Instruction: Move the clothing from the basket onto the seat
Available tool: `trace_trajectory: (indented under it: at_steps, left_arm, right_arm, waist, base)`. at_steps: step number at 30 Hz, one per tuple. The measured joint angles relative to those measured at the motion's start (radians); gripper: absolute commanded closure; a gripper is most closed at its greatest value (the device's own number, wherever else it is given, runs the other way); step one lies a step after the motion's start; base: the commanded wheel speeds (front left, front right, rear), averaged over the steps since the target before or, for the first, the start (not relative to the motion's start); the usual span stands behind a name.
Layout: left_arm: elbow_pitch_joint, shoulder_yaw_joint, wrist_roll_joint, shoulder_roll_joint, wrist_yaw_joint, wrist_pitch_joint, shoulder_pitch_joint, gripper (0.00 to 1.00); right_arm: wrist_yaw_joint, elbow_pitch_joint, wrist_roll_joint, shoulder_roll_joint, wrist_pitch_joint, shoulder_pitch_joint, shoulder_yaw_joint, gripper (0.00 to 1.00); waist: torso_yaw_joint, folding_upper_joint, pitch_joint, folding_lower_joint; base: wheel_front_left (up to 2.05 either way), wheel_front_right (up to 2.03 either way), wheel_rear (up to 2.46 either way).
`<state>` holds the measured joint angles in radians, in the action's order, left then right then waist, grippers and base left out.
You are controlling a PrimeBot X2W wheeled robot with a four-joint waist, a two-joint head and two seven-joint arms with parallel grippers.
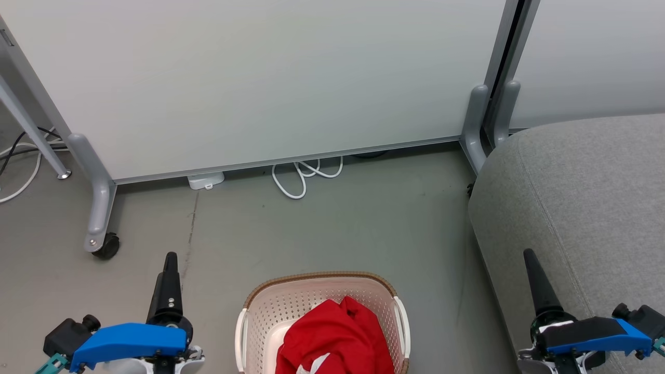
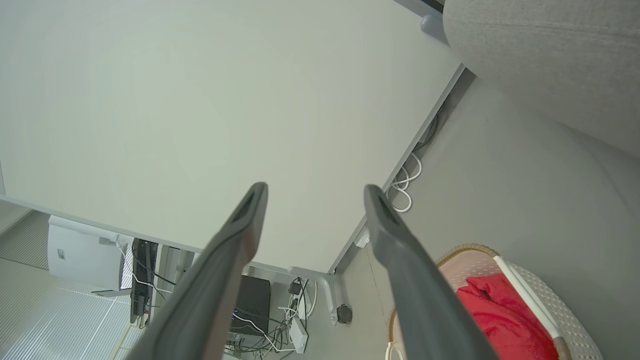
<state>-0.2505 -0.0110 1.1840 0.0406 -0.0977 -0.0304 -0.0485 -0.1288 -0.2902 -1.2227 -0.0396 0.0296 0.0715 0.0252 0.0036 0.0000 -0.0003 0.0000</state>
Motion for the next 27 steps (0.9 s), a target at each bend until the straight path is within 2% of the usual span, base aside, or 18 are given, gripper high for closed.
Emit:
trace_trajectory:
  at_steps: [17, 27]
  left_arm:
    - [0.021, 0.039, -0.35, 0.006, 0.0, -0.058, 0.0, 0.0]
    - [0.028, 0.054, -0.494, 0.008, -0.006, -0.087, 0.0, 0.0]
  right_arm:
    - [0.0, 0.001, 0.308, -0.001, 0.048, 0.007, -0.003, 0.0]
    - [0.0, 0.002, 0.416, -0.002, 0.06, 0.01, -0.016, 0.0]
  waist:
    - [0.001, 0.0, -0.002, 0.0]
    - [0.001, 0.0, -0.002, 0.0]
  base:
    - [0.0, 0.0, 0.0]
    - [0.0, 0.0, 0.0]
